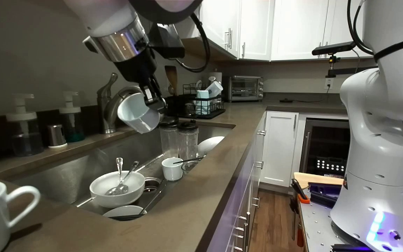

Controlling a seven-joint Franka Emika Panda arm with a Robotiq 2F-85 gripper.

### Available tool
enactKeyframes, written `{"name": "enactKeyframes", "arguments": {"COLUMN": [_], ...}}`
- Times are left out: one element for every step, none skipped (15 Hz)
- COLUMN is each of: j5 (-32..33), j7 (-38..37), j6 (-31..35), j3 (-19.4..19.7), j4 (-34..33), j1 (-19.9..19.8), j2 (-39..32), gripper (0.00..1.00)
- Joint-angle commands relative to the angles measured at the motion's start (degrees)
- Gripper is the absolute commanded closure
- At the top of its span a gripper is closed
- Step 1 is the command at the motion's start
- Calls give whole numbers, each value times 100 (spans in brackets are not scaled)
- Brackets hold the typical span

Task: Pick the white cup and pour its contents into the sink

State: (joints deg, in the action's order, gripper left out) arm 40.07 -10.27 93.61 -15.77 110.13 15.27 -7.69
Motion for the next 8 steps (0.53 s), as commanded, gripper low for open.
{"name": "enactKeyframes", "arguments": {"j5": [-389,-469,-547,-631,-705,-778,-846,-923], "j7": [390,496,602,726,829,967,1074,1205], "j6": [649,838,1023,1221,1399,1598,1773,1895], "j3": [5,7,10,13,17,20,22,20], "j4": [328,374,418,474,520,562,587,577], "j1": [-7,-9,-11,-15,-16,-19,-16,-11], "j2": [470,527,581,629,687,726,735,726], "gripper": [94,94,94,94,94,94,93,94]}}
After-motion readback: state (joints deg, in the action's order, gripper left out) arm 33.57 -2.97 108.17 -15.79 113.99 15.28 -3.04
